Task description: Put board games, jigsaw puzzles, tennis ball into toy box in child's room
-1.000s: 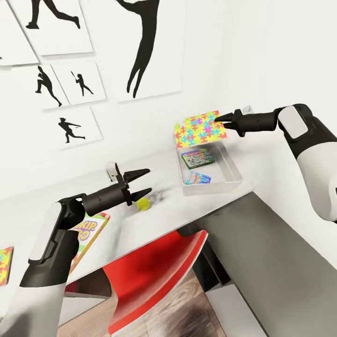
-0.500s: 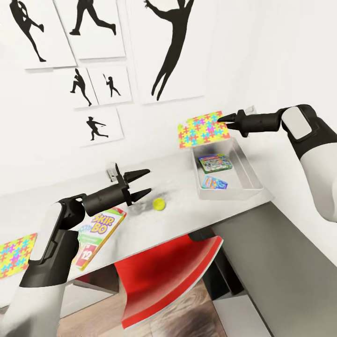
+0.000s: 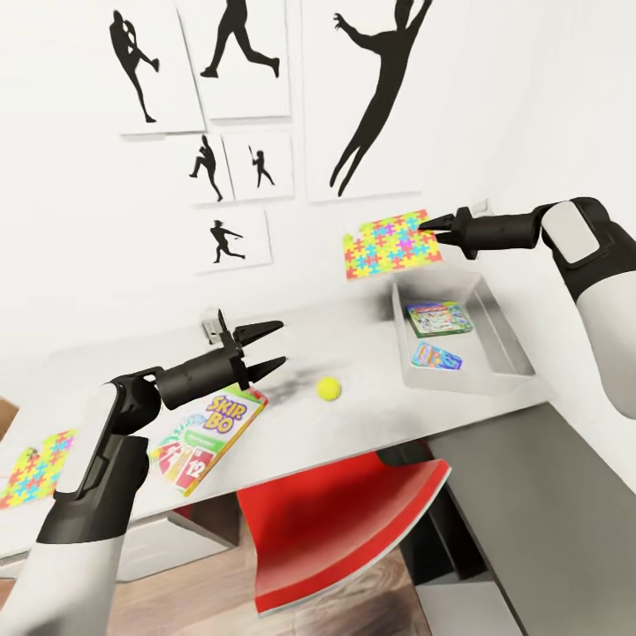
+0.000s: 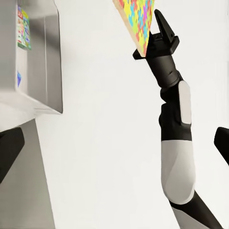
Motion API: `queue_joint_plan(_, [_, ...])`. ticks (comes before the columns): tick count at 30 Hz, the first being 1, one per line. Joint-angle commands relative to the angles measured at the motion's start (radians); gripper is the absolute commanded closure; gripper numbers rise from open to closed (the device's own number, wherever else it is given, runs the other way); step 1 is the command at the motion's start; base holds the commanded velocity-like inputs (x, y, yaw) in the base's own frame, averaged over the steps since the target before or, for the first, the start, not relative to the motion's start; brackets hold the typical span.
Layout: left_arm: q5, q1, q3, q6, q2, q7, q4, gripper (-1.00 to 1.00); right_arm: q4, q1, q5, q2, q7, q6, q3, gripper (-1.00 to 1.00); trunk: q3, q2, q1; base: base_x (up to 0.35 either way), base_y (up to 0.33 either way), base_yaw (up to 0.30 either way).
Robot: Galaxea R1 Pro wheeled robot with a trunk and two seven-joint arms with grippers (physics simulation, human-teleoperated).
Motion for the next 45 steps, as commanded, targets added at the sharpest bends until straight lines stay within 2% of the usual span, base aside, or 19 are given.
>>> queue_joint_plan(1, [0.010,-0.001,-0.001,0.000,0.001,0.010,0.000,-1.00,0.000,-0.001,0.005,-0.003,0.011,0.000,0.005,1.00,-0.001,-0.002,0.001,0.000,0.000,0.231])
queue_joint_plan(8, [0.010,-0.001,-0.001,0.000,0.001,0.010,0.000,-1.00,0.001,-0.001,0.005,-0.016,0.011,0.000,0.006,1.00,0.003,-0.002,0.001,0.030,-0.024,0.173])
queue_joint_plan(21, [0.008,-0.001,-0.004,0.000,-0.004,0.017,0.000,-1.00,0.002,0.010,0.005,-0.028,0.011,0.000,0.005,1.00,0.005,-0.002,0.001,0.113,-0.092,0.031])
queue_joint_plan(45, [0.008,0.000,-0.003,0.000,-0.004,0.015,0.000,-1.00,0.002,0.017,0.007,-0.032,0.011,0.000,0.004,1.00,0.005,-0.002,0.001,0.022,0.038,0.001])
